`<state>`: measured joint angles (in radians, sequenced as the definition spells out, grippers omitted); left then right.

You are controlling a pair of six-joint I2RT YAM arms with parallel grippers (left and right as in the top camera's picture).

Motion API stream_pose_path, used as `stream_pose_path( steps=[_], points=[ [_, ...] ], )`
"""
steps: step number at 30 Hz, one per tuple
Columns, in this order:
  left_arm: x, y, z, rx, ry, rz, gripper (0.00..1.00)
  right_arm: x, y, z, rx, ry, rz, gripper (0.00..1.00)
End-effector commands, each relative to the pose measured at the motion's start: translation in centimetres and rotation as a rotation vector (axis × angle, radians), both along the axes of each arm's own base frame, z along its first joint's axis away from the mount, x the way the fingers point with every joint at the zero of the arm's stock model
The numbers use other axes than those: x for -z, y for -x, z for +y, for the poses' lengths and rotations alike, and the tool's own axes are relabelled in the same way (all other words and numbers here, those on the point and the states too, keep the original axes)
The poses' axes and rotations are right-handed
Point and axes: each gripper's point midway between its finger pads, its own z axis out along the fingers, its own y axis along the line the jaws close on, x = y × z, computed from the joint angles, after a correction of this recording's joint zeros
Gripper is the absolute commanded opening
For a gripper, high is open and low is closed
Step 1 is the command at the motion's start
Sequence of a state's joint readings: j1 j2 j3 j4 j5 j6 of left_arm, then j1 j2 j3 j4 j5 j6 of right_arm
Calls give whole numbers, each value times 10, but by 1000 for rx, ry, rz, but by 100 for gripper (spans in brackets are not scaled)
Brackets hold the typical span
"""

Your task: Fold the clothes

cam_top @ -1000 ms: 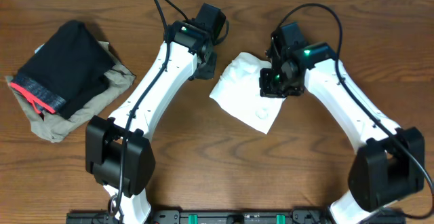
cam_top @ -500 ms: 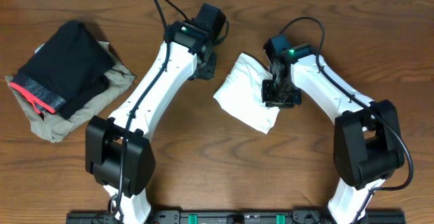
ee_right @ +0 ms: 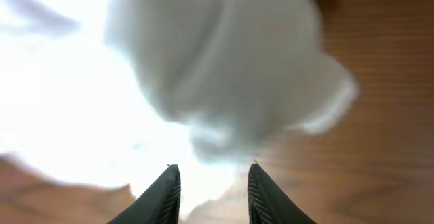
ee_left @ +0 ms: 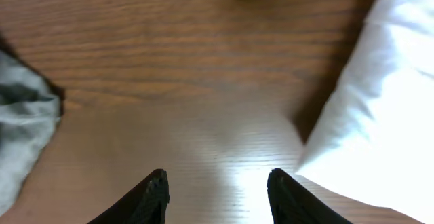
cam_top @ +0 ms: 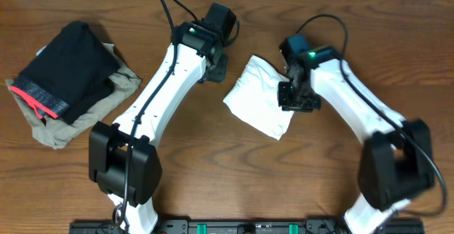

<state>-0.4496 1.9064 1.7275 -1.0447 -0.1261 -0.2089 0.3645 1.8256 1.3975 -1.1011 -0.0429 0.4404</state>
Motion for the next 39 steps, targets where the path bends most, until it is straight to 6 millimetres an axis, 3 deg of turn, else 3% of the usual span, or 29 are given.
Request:
stream_pose_path(
  steps=[1, 5, 9, 13, 19, 32, 37, 39],
  points=[
    [-26, 1, -12, 32, 107, -47, 50, -38, -3, -16, 7, 33, -116, 33],
    [-40, 2, -40, 111, 270, -54, 54, -50, -4, -25, 13, 68, -160, 31],
    [-56, 11, -90, 270, 538, -15, 56, -42, -17, -36, 20, 148, -190, 2],
    [-64, 12, -109, 324, 664, 3, 58, -31, -31, -72, 183, 353, -232, 1],
    [-64, 17, -121, 392, 868, 104, 59, -2, -46, -73, 109, 400, -211, 1],
    [6, 11, -142, 366, 1103, 366, 60, 39, -56, -53, 48, 324, -157, 1],
    [39, 15, -140, 306, 1092, 458, 60, 50, -57, -49, 39, 308, -138, 1],
    [61, 17, -130, 244, 1010, 496, 60, 55, -58, -48, 28, 303, -133, 1]
  ],
)
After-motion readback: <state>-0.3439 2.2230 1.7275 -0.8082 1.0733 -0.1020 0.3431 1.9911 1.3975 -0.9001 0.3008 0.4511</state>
